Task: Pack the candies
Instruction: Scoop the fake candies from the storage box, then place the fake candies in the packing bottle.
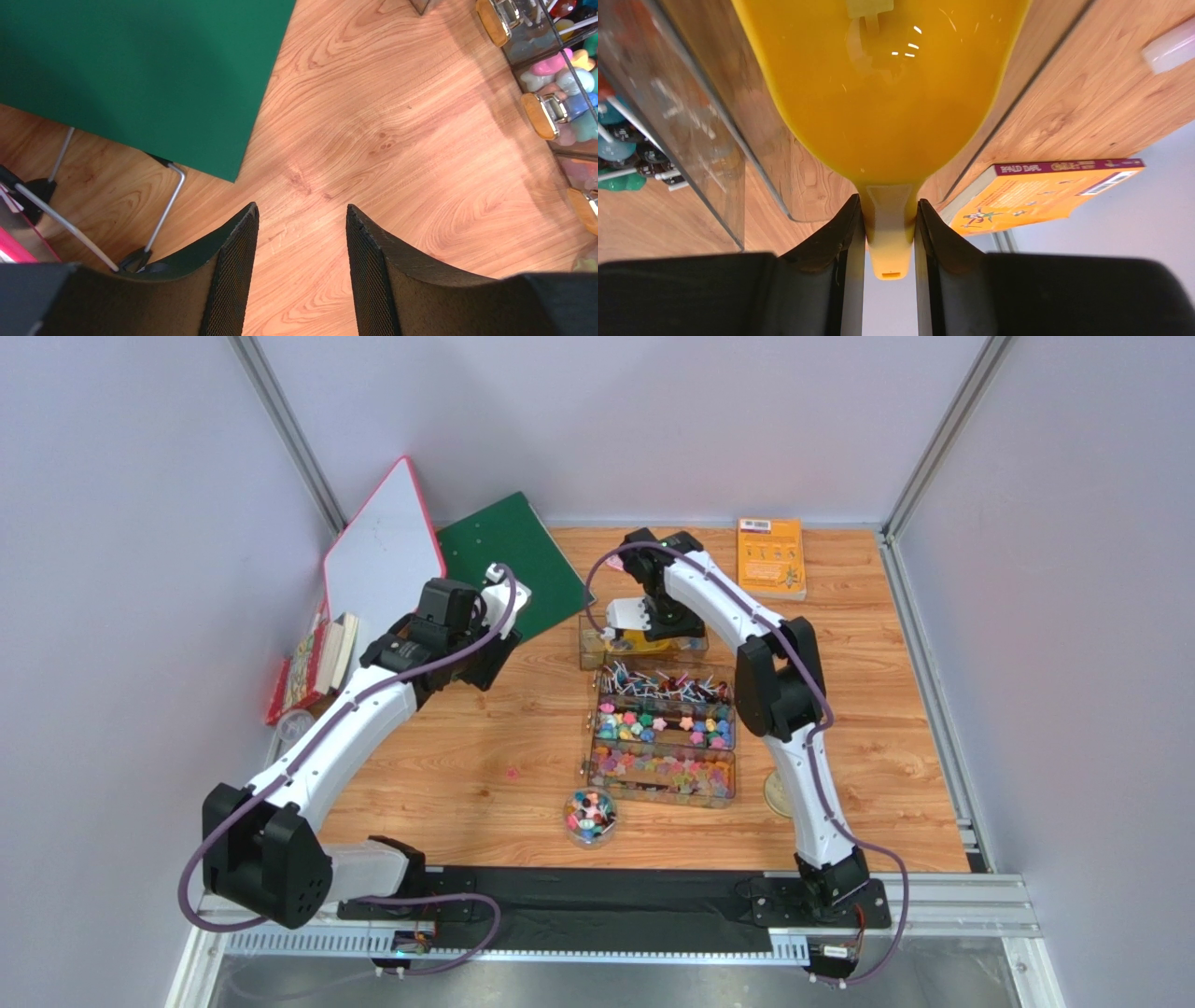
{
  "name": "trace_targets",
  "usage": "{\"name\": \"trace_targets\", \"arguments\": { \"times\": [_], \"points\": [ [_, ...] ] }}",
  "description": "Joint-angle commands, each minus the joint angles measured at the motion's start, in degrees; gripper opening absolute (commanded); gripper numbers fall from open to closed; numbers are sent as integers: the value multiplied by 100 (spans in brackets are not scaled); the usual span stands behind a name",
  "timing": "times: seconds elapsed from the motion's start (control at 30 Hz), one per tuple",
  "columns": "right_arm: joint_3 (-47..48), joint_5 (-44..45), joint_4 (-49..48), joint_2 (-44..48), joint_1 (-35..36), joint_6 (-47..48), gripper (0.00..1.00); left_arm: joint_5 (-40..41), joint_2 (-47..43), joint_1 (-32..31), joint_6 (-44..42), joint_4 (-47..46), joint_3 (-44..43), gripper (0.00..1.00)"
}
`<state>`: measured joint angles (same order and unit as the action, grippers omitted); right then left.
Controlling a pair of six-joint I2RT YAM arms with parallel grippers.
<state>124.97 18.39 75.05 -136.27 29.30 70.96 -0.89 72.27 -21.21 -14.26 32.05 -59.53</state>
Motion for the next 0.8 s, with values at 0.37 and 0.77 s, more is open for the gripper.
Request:
{"name": "trace_targets", "arguments": {
  "times": [0.37,0.77],
  "points": [
    [-737,-1417,-332,1321,-583,-398,0,326,621,38,-472,-50,-797,55],
    [-1822,-1031,-34,2823,-153,-127,0,194,473,38,-481,117,-1035,75]
  ]
}}
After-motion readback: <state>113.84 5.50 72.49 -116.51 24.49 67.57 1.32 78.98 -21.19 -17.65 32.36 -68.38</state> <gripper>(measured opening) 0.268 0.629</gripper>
